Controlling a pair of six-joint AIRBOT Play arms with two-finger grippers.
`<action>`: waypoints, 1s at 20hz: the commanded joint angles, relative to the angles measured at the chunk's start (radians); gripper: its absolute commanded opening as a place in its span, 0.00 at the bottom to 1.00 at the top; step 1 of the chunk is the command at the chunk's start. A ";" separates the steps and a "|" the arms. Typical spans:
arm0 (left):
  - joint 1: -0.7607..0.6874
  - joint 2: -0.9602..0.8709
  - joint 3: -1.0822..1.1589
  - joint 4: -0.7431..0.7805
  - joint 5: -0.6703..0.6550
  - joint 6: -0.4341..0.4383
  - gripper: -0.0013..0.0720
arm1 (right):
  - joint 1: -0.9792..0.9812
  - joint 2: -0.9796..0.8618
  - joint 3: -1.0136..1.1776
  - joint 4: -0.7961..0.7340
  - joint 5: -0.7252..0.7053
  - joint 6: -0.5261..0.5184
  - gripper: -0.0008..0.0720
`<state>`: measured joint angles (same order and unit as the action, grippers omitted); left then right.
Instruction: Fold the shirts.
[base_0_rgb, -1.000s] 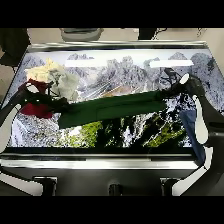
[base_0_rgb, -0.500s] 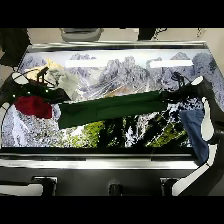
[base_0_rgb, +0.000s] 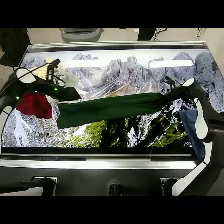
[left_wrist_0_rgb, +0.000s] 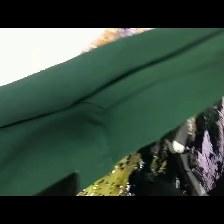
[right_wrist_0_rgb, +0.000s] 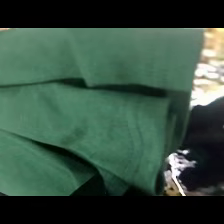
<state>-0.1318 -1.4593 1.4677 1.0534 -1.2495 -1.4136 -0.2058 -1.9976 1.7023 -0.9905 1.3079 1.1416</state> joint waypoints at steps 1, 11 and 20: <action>-0.084 -0.025 -0.001 0.000 0.056 -0.002 0.35 | 0.003 0.122 0.006 0.063 0.011 -0.081 0.06; -0.291 -0.258 -0.021 -0.335 0.381 -0.038 0.07 | 0.004 0.447 0.006 0.062 0.176 -0.084 0.06; -0.538 -0.535 0.093 -0.803 0.493 -0.011 0.07 | 0.077 0.696 0.006 -0.006 0.322 -0.068 0.06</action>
<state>-0.5835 -1.9141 1.5120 0.4133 -0.7990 -1.4334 -0.1658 -1.3731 1.7077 -0.9466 1.5841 1.0569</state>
